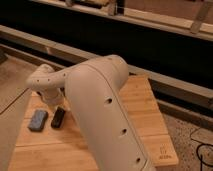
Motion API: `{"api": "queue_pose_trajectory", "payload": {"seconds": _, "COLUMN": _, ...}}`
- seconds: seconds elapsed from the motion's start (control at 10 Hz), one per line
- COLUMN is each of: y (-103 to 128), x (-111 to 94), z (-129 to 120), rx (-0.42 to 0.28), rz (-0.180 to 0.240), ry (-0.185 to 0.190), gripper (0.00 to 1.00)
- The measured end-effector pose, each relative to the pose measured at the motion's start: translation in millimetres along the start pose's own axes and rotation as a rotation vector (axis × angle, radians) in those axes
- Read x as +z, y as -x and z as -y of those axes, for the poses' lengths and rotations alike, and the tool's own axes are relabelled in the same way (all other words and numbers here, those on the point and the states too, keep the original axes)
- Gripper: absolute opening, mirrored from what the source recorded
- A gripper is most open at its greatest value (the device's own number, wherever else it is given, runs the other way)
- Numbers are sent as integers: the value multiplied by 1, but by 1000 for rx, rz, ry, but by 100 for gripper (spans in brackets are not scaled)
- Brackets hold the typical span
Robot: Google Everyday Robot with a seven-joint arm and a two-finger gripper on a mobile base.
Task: Place the eraser in the ceramic cup
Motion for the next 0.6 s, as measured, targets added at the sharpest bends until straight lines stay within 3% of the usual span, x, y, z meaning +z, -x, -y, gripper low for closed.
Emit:
{"api": "queue_pose_trajectory", "payload": {"seconds": 0.2, "y": -1, "x": -1, "z": 0, "rx": -3, "rz": 5, "ry": 5, "gripper": 10}}
{"api": "queue_pose_trajectory", "payload": {"seconds": 0.6, "y": 6, "x": -19, "z": 24, "rx": 55, "rz": 42, "ry": 3, "gripper": 10}}
